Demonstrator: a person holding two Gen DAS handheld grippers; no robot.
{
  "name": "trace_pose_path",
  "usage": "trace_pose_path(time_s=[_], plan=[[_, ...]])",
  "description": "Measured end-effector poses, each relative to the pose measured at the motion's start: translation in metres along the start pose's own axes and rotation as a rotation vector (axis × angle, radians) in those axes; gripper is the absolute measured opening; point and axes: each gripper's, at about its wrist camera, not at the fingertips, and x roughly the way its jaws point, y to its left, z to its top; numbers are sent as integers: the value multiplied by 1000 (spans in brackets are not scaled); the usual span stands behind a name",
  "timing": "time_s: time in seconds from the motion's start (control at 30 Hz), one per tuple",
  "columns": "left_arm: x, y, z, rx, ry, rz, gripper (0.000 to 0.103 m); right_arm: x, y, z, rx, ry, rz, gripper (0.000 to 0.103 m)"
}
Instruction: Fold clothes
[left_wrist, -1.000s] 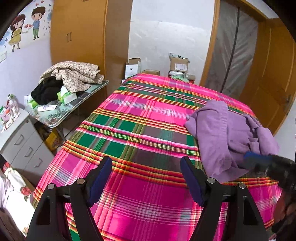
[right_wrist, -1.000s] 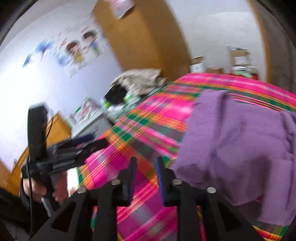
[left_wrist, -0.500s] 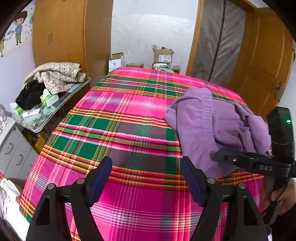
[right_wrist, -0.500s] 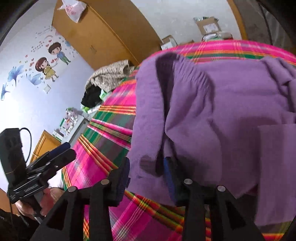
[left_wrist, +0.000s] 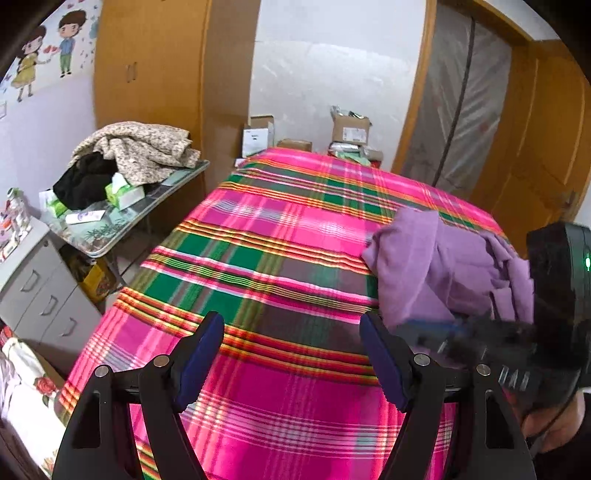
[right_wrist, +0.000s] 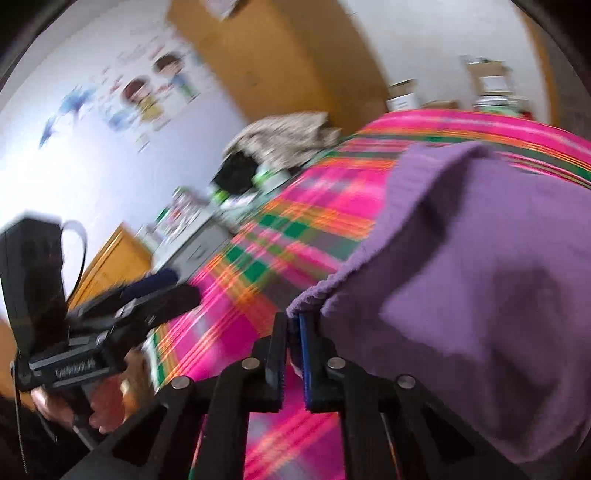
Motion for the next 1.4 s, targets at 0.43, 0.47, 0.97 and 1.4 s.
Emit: trace_pose_path(time_s=[0.43,0.47,0.97,1.4], plan=[[29,-21,-14,46,74,-98,78,-91,-57,-5,125,-216,-292,48],[33,-25,-15,51,83,-109,78,-92,-63,-5,134,-214,-304,48],[80,-46,-27,89,159,-100,46,-51,-126,3,206,-70,-173,50],[79,-45,-24,96,141,-143,10,-61,-108,18,147,-91,-223,11]])
